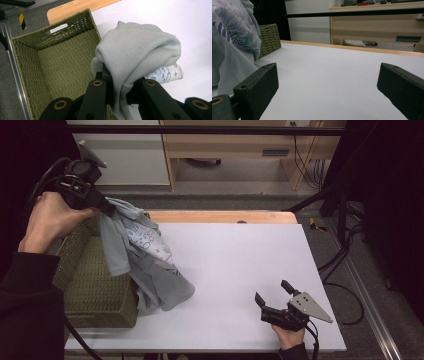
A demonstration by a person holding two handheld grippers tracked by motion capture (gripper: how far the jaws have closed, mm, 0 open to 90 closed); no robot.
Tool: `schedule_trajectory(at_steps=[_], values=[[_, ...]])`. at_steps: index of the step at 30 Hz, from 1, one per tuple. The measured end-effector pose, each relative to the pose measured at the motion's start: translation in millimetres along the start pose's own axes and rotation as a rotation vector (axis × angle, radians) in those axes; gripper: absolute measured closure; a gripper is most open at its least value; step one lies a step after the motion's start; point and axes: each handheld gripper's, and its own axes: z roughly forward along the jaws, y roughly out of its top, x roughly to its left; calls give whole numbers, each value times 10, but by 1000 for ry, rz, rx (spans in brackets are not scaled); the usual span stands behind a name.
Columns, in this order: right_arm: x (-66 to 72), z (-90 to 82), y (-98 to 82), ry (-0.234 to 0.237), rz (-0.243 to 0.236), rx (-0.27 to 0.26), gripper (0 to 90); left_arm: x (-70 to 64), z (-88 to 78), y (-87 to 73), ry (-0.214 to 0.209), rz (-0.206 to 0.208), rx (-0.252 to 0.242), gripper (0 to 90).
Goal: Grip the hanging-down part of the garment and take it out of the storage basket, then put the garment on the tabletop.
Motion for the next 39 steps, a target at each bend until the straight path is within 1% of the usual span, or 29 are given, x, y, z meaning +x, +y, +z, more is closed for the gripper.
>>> schedule_trajectory(at_steps=[6,13,14,15,16,18,19,21,22,26,27,28,30,32,33,34,35,36,37,39], values=[[13,-4,-5,2,8,2,35,-6,-4,-2,1,1,-1,795],[18,5,-28,4,7,7,36,-76,-13,22,-8,16,-5,795],[25,6,-27,4,8,11,35,-124,-16,39,-6,25,-5,795],[24,5,-26,4,5,14,35,-124,-16,39,-6,25,-5,795],[21,7,-25,1,6,12,35,-179,-18,63,-13,39,-5,796],[8,5,-24,4,10,10,35,-243,-22,91,-14,55,-5,796],[4,-2,-23,4,13,13,35,-243,-22,91,-14,55,-5,796],[-3,4,-27,2,15,12,35,-309,-15,114,-31,65,-13,796],[-3,3,-29,4,19,15,35,-398,10,139,-31,84,-13,796],[2,-10,-26,10,10,14,35,-604,59,198,-42,136,-6,796],[5,-9,-26,10,11,17,35,-664,67,214,-44,145,-12,796],[9,-6,-29,7,13,17,35,-720,70,232,-51,161,-8,796],[1,-13,-36,10,2,15,35,-850,90,265,-59,187,-15,796],[9,-15,-38,8,19,17,36,-975,112,299,-68,216,-12,797],[5,-17,-40,10,15,16,36,-1039,123,314,-79,230,-13,796],[6,-16,-39,10,15,14,35,-1093,135,330,-76,249,-23,796],[6,-16,-40,10,15,14,36,-1150,147,340,-81,259,-27,796],[5,-16,-40,10,16,14,36,-1206,162,346,-97,261,-26,797],[9,-18,-38,10,23,18,36,-1254,173,355,-104,269,-31,797],[12,-21,-40,11,22,23,35,-1337,193,370,-120,287,-36,797]])
